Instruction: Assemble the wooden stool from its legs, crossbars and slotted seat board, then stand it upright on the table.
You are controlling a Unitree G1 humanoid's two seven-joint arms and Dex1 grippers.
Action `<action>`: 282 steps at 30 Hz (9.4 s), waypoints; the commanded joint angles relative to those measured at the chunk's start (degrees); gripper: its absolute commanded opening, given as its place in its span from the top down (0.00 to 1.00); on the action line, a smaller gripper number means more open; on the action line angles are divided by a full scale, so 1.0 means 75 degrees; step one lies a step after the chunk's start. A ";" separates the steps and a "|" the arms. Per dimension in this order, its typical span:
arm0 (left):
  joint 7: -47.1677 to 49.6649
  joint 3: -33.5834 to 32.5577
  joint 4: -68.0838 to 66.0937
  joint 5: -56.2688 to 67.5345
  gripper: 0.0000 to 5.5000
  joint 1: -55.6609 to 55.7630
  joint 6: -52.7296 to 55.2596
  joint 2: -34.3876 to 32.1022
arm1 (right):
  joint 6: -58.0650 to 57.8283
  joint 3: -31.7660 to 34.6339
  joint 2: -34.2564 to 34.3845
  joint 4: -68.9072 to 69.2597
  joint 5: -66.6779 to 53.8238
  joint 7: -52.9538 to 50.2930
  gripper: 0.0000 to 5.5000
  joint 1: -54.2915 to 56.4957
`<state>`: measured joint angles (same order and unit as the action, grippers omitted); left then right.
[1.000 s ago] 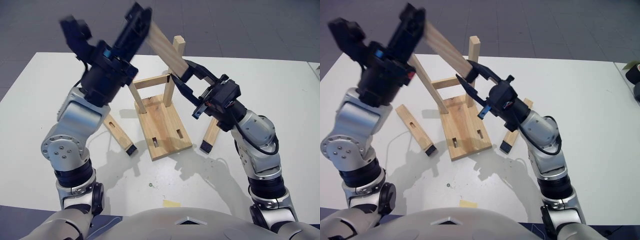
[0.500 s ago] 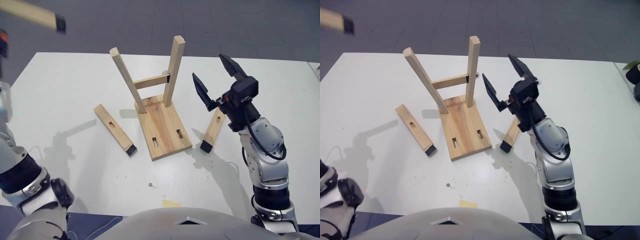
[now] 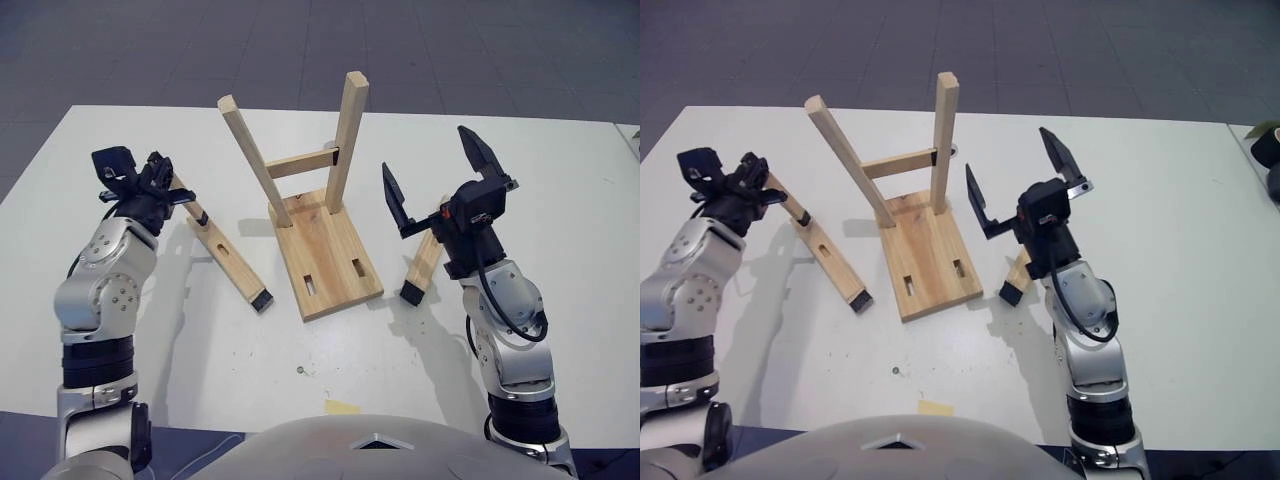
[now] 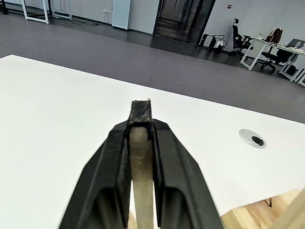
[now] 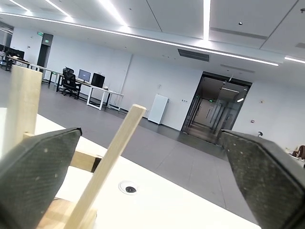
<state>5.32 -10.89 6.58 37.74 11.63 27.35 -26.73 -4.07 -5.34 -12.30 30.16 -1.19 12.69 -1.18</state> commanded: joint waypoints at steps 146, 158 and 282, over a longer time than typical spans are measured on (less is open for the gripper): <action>-0.2266 0.0972 0.0869 -0.2064 0.03 -0.0512 0.0631 0.1797 | 0.0168 -0.0188 0.0327 -0.0474 0.0351 -0.0055 0.02 0.0240; -0.2121 0.0609 0.1027 -0.2082 0.03 -0.0115 0.0344 0.1854 | 0.0168 -0.0202 0.0347 -0.0517 0.0309 -0.0027 0.02 0.0242; -0.6240 0.2135 0.3711 -0.1954 0.63 0.1442 -0.0821 -0.0713 | -0.3433 0.1846 -0.0987 0.1159 -1.2937 -0.3750 0.82 0.2322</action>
<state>-42.01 5.18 34.18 22.82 22.41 20.73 -32.32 -30.13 8.64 -19.54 37.98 -98.67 -17.04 17.21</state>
